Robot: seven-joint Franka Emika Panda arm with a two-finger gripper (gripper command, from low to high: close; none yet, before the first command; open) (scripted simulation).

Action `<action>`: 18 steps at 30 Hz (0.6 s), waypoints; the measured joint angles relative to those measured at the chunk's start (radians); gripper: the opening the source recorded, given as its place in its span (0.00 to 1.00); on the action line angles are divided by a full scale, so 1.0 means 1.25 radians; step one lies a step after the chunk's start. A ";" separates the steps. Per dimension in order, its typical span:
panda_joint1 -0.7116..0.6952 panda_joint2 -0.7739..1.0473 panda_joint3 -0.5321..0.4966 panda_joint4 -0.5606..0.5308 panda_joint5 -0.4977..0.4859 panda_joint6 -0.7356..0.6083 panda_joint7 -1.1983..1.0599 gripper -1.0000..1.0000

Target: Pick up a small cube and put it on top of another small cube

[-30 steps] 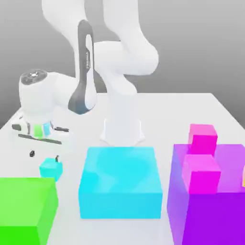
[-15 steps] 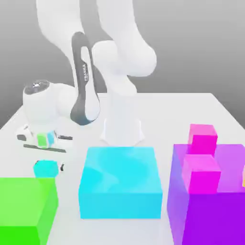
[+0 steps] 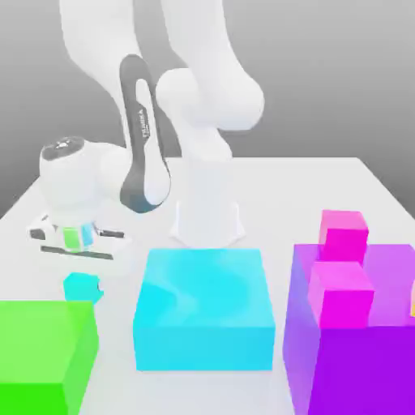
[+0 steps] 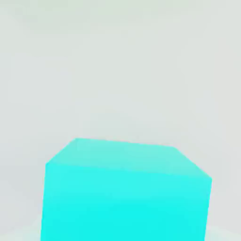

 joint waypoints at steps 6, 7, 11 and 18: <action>0.109 -0.031 -0.131 0.002 -0.089 -0.047 0.066 0.00; 0.120 -0.038 -0.145 0.002 -0.105 -0.055 0.077 0.00; 0.144 -0.071 -0.182 0.002 -0.152 -0.086 0.110 0.00; 0.146 -0.138 -0.188 -0.007 -0.159 -0.128 0.110 0.00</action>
